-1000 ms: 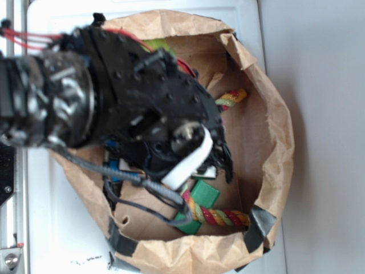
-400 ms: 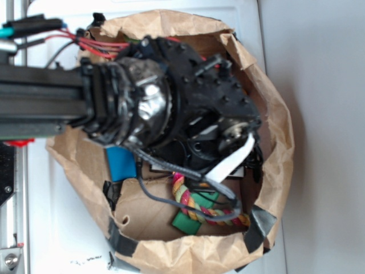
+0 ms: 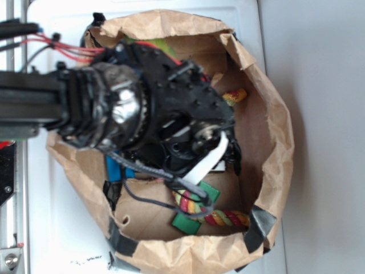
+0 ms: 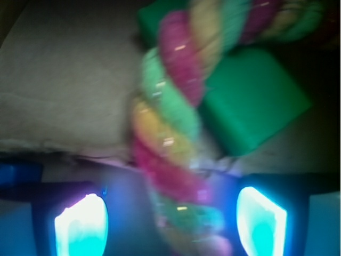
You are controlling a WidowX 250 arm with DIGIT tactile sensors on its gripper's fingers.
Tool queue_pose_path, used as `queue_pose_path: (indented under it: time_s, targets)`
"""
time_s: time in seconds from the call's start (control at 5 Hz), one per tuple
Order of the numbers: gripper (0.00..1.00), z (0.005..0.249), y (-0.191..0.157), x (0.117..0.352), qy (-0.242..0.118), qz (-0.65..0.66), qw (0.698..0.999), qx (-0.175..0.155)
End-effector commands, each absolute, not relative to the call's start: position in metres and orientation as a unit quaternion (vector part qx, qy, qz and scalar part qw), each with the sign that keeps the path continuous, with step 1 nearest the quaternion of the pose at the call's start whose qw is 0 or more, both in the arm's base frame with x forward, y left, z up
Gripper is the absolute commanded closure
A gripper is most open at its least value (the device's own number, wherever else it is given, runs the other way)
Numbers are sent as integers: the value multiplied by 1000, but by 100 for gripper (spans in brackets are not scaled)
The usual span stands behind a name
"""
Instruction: Grab the multicolored rope.
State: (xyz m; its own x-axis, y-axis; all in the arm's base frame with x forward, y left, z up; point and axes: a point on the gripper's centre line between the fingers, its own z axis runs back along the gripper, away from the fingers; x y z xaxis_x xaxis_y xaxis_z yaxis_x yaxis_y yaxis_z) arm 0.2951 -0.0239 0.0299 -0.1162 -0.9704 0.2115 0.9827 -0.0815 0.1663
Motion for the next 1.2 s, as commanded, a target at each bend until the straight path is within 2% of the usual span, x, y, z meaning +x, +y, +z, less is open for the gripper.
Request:
queue_pose_path:
  time_s: [0.0,0.4,0.6,0.8,1.0]
  targets:
    - [0,37,-18,292,-143,-735,662,0]
    - [0,38,-17,299,-151,-729,668,-5]
    - [87,37,-17,298,-153,-725,671,-7]
    - [100,37,-18,296,-154,-728,668,-11]
    - [100,38,-18,294,-157,-730,665,-8]
